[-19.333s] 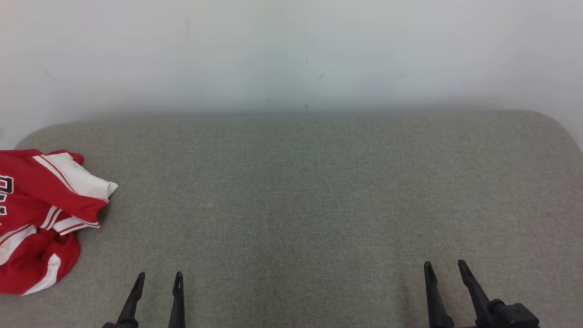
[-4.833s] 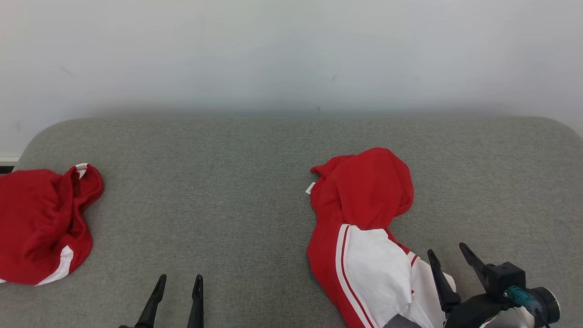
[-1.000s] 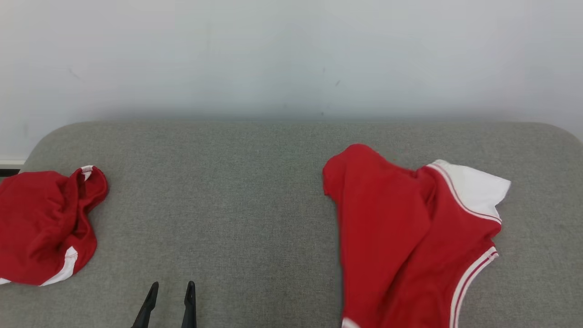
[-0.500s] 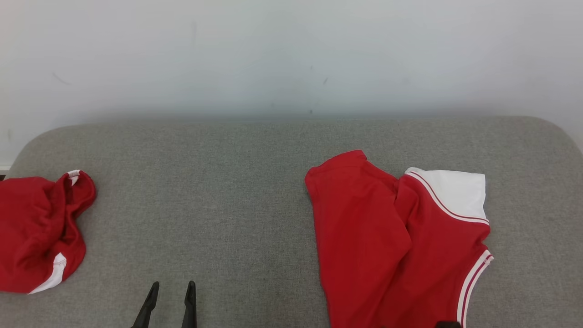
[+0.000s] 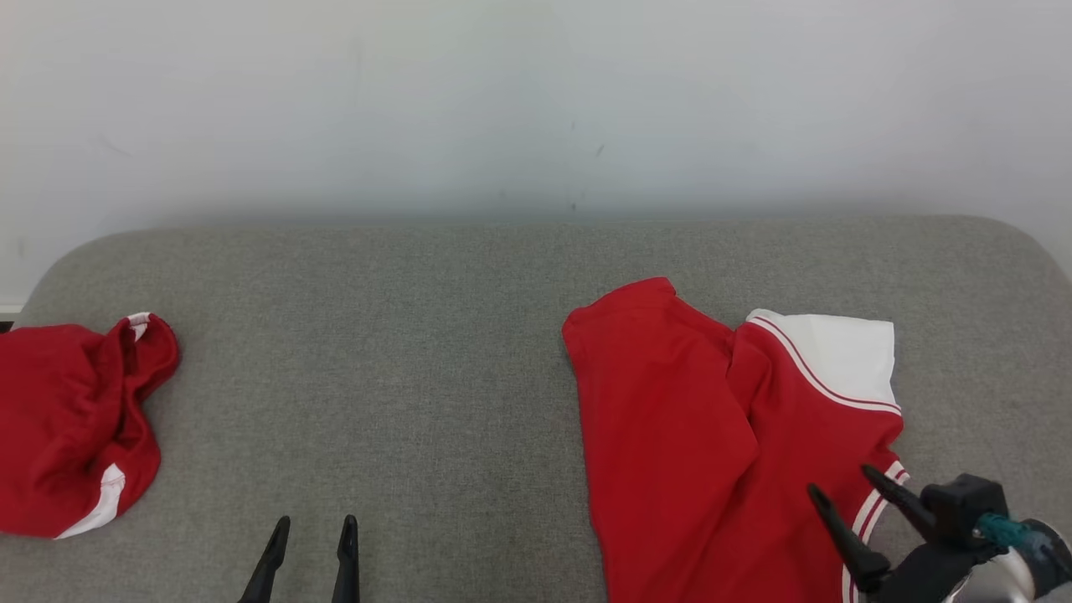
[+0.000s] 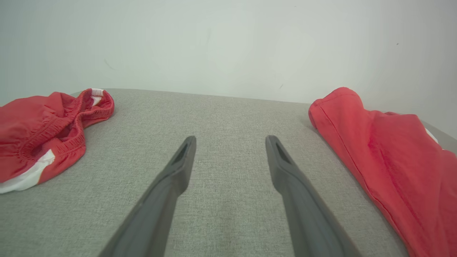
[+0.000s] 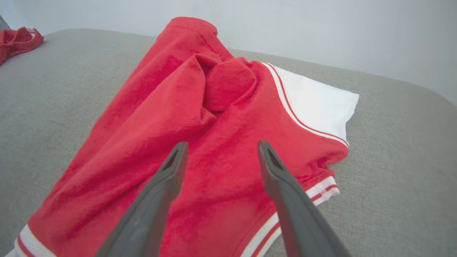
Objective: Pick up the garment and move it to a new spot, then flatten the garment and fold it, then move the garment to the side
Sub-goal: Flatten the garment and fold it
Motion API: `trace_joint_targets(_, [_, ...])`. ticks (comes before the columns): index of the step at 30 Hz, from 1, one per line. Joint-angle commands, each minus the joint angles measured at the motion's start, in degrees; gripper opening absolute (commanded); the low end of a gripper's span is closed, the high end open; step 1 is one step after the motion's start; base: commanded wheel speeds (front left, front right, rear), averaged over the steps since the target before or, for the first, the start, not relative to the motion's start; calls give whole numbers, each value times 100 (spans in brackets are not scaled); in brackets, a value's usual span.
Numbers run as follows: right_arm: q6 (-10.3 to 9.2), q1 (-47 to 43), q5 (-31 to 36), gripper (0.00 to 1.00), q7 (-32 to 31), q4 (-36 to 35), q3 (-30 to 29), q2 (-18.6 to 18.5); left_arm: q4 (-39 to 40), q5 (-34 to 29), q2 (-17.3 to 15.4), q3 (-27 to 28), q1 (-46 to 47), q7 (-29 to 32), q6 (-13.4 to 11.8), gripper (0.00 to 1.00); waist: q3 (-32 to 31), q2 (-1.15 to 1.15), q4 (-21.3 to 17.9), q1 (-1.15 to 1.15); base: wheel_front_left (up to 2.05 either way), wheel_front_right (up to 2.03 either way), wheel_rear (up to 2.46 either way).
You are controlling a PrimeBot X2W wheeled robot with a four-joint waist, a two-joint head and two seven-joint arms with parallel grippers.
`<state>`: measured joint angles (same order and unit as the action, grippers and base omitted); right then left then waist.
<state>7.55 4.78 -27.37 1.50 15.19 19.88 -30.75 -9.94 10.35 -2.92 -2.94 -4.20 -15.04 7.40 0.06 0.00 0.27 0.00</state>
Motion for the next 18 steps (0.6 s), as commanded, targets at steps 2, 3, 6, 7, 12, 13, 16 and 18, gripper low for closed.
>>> trace_joint_targets(2, [-13,72,140,100,-99,186,-169,103,23,-39,4,18,32,-17,-3,100,1,0,21,0,0,0,0])
trace_joint_targets(3, [-13,110,217,100,-148,283,-239,131,21,-50,4,17,37,-17,-3,100,3,0,36,0,0,0,0])
trace_joint_targets(6, [-13,274,332,100,-207,648,-456,186,28,-78,5,21,56,-17,-1,100,21,0,74,0,0,0,0])
trace_joint_targets(7, [-13,349,358,100,-207,769,-505,201,31,-84,5,23,60,-17,-1,100,31,0,83,0,0,0,0])
trace_joint_targets(12, [-13,716,495,100,-202,1479,-726,212,27,-113,4,22,104,-17,1,100,112,0,167,0,0,0,0])
trace_joint_targets(13, [-13,768,501,100,-204,1596,-752,233,26,-112,4,25,97,-17,2,100,126,0,185,0,0,0,0])
trace_joint_targets(16, [-13,929,534,100,-209,1974,-822,243,26,-115,5,38,136,-17,2,100,175,0,237,0,0,0,0])
trace_joint_targets(18, [-13,1027,558,100,-193,2209,-841,291,32,-115,4,42,152,-17,2,100,210,0,260,0,0,0,0])
